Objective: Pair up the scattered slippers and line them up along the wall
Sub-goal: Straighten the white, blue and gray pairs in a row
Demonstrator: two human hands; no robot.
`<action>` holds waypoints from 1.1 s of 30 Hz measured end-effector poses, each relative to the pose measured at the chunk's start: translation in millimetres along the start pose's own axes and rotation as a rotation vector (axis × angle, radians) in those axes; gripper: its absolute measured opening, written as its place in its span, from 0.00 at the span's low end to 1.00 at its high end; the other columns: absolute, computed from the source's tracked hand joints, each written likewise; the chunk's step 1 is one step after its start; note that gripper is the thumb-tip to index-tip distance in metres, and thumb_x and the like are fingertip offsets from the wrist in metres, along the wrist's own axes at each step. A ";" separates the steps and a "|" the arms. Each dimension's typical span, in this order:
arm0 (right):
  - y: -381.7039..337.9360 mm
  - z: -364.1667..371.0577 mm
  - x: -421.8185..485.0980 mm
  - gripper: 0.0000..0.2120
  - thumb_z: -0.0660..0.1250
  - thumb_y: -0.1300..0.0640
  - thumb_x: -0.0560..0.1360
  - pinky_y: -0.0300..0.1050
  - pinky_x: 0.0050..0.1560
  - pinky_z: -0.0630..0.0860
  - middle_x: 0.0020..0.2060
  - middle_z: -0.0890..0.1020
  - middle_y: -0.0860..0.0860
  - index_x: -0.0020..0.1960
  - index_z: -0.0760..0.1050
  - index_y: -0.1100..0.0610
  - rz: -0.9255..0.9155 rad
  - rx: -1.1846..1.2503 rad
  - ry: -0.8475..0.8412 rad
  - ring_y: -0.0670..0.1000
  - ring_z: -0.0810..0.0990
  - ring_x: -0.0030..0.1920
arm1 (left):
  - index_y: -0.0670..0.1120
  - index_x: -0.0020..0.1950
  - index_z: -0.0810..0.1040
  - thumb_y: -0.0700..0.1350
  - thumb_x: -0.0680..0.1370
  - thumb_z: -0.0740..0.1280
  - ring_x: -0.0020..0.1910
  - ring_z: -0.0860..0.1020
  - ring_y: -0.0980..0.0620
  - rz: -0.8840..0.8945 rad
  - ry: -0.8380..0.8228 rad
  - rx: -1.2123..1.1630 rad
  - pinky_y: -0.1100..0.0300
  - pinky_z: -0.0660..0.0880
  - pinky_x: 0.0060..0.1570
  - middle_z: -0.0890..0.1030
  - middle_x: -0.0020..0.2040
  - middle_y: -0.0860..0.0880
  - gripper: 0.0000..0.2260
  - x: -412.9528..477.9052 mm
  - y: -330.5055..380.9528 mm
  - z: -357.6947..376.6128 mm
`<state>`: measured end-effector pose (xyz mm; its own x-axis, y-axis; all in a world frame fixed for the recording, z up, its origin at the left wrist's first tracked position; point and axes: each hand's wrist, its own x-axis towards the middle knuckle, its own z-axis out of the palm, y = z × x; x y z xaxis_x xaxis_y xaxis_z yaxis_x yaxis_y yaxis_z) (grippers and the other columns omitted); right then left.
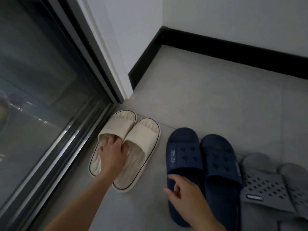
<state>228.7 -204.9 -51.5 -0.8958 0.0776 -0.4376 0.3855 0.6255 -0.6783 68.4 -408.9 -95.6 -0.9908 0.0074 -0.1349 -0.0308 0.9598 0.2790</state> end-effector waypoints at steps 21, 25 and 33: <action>50.7 -29.7 -34.4 0.11 0.71 0.50 0.72 0.34 0.33 0.68 0.34 0.75 0.42 0.36 0.69 0.44 0.246 0.039 0.552 0.42 0.75 0.34 | 0.42 0.72 0.62 0.43 0.75 0.67 0.72 0.61 0.40 -0.183 0.164 -0.436 0.42 0.59 0.69 0.63 0.73 0.40 0.27 -74.8 36.8 6.7; 62.1 -35.8 -56.4 0.14 0.73 0.53 0.70 0.46 0.40 0.73 0.47 0.75 0.51 0.51 0.72 0.53 0.255 -0.070 0.686 0.53 0.77 0.45 | 0.43 0.74 0.61 0.48 0.73 0.69 0.72 0.62 0.43 0.330 -0.118 -0.367 0.50 0.60 0.68 0.64 0.73 0.42 0.32 -143.7 79.3 15.5; 64.4 -97.8 -7.1 0.37 0.70 0.60 0.70 0.55 0.52 0.74 0.70 0.61 0.59 0.75 0.57 0.51 0.174 -0.592 0.371 0.63 0.71 0.61 | 0.48 0.76 0.59 0.40 0.74 0.63 0.69 0.63 0.40 0.783 -0.284 0.160 0.46 0.68 0.65 0.64 0.73 0.42 0.31 -51.8 130.3 15.2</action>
<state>238.3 -89.2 -34.4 -0.8890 0.4072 -0.2096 0.4390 0.8880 -0.1369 117.7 -280.0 -66.8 -0.6469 0.7364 -0.1983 0.6908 0.6760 0.2567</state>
